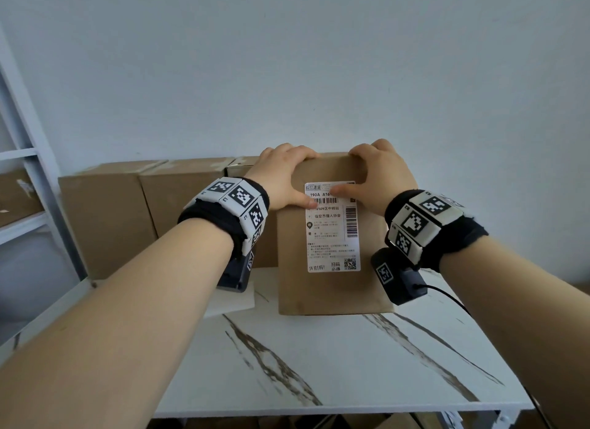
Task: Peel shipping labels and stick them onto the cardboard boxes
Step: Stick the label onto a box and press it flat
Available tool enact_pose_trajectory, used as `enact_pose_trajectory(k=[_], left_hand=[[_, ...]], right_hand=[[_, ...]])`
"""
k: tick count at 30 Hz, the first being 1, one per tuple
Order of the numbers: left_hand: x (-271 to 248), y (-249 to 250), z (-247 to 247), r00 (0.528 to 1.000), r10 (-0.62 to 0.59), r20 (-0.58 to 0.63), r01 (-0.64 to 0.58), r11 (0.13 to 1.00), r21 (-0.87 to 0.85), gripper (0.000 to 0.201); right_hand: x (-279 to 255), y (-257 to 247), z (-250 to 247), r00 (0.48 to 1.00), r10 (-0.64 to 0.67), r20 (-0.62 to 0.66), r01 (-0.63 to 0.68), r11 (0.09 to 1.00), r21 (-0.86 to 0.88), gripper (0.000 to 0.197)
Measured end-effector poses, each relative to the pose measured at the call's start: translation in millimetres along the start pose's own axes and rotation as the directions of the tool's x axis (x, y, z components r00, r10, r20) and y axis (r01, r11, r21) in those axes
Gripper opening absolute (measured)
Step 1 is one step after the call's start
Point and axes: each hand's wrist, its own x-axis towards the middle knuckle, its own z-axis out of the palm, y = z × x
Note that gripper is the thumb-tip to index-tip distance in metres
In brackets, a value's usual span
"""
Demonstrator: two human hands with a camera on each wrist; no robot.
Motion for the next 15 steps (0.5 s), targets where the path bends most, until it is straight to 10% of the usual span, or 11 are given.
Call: enact_pose_trajectory(k=[15], left_hand=[[2.6, -13.8, 2.6, 0.996, 0.066, -0.064, -0.073, 0.991, -0.111, 0.052]], right_hand=[[1.1, 14.0, -6.2, 0.998, -0.065, 0.011, 0.064, 0.994, 0.089, 0.047]])
